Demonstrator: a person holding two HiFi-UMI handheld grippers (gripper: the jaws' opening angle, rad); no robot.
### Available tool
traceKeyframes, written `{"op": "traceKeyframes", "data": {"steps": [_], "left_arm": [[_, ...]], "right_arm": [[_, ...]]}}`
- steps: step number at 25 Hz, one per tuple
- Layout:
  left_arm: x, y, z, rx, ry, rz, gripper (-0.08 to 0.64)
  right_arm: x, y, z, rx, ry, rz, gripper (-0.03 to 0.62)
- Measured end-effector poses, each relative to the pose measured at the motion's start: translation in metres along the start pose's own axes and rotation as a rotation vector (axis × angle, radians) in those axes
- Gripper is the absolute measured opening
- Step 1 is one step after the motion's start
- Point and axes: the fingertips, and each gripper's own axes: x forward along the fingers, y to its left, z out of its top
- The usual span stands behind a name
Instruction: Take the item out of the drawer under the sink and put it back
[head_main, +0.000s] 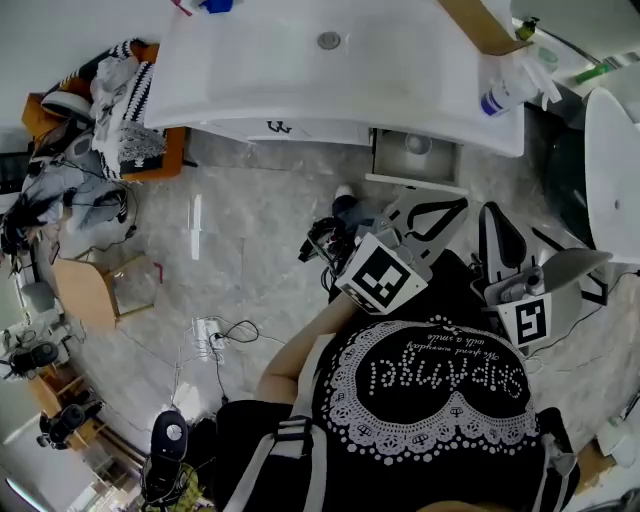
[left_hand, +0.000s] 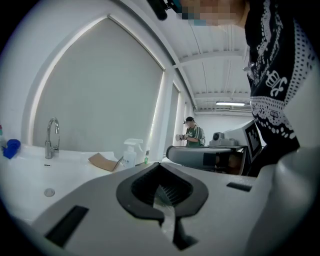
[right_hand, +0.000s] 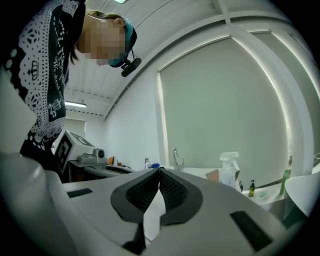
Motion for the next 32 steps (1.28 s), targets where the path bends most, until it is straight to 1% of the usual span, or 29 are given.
{"op": "traceKeyframes", "data": {"steps": [1, 3, 8, 11, 14, 17, 23, 32], "left_arm": [[0.001, -0.002, -0.001, -0.001, -0.001, -0.001, 0.005], [-0.001, -0.002, -0.002, -0.001, -0.004, 0.004, 0.005], [-0.005, 0.001, -0.002, 0.005, -0.011, 0.03, 0.005], [-0.002, 0.002, -0.004, 0.008, -0.008, 0.036, 0.005], [-0.003, 0.003, -0.005, 0.002, -0.001, 0.041, 0.005], [-0.004, 0.005, -0.008, 0.002, 0.007, 0.041, 0.005], [-0.003, 0.0, -0.01, -0.003, 0.017, 0.037, 0.005], [-0.003, 0.002, -0.014, -0.02, 0.04, 0.019, 0.005]], "right_arm": [[-0.001, 0.003, -0.001, -0.004, 0.001, 0.021, 0.018], [-0.002, 0.006, -0.005, 0.003, 0.007, 0.037, 0.018], [-0.001, -0.004, -0.011, 0.07, 0.007, 0.028, 0.02], [-0.003, -0.009, -0.009, 0.062, -0.007, 0.021, 0.018], [0.0, -0.002, -0.009, 0.042, -0.002, 0.042, 0.018], [0.002, 0.0, -0.012, 0.046, 0.003, 0.053, 0.018], [-0.005, -0.003, -0.014, 0.09, 0.007, 0.048, 0.018], [-0.005, -0.004, -0.013, 0.115, 0.004, 0.017, 0.018]]}}
